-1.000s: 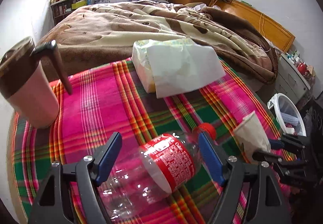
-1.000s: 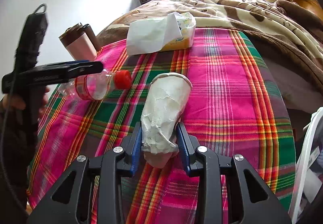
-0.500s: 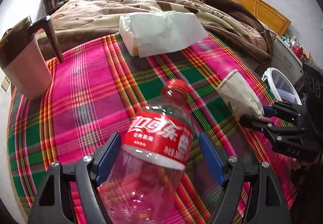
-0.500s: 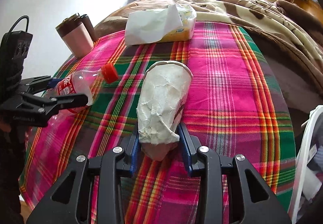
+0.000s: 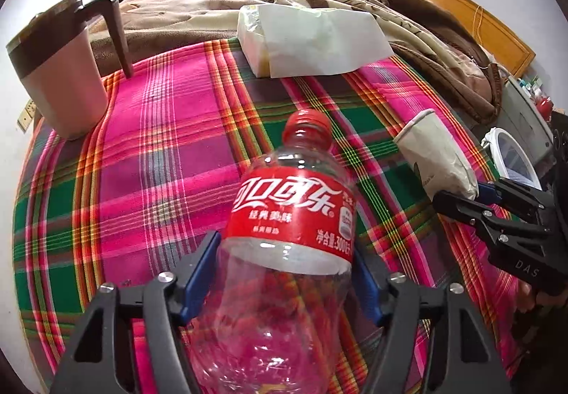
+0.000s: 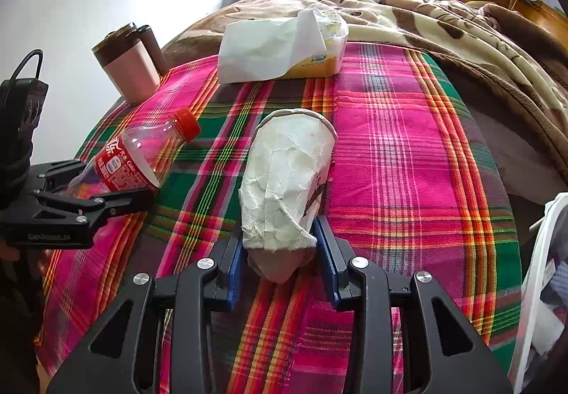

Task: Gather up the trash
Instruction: 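Carry the bottle with the left tool while the right tool carries the paper cup over the wastebasket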

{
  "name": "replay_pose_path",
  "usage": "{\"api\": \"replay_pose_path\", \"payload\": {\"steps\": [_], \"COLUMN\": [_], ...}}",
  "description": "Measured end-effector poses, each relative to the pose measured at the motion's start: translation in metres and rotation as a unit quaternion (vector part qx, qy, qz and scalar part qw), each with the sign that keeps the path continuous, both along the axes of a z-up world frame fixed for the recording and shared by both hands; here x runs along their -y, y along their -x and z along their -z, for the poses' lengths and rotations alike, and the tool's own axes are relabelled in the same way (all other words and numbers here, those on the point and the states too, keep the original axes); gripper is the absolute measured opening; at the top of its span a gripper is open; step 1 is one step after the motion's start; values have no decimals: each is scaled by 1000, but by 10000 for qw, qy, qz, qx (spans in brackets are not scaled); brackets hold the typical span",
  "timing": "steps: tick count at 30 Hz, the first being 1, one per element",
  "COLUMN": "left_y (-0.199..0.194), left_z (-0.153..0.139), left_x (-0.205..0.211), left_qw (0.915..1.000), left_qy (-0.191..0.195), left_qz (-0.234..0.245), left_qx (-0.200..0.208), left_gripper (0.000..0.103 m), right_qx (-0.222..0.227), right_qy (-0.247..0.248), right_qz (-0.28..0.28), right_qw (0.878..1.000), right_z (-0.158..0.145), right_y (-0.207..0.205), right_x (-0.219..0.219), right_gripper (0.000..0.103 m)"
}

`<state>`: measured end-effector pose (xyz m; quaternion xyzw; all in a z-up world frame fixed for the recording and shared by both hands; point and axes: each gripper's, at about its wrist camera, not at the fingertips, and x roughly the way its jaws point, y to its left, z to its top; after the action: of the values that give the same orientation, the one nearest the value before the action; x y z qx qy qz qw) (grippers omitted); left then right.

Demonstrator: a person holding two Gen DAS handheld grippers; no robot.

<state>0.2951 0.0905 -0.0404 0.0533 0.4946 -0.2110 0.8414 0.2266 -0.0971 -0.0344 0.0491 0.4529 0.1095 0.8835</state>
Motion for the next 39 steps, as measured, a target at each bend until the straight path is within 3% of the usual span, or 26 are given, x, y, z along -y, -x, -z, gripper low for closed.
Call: {"api": "replay_pose_path", "payload": {"steps": [14, 39], "left_y": [32, 111], "left_z": [-20, -73], "left_x": [8, 62], "left_qw": [9984, 9910], "left_qy": [116, 407], "left_qz": [-345, -232], "left_qx": [422, 1255], "left_gripper": [65, 65], "right_qx": [253, 950], "right_qy": [-95, -142], "right_qz": [91, 523], "right_qw": [9996, 9940], "right_z": [-10, -58], "right_y": [20, 82], "right_x": [10, 67], "right_gripper": [36, 36]}}
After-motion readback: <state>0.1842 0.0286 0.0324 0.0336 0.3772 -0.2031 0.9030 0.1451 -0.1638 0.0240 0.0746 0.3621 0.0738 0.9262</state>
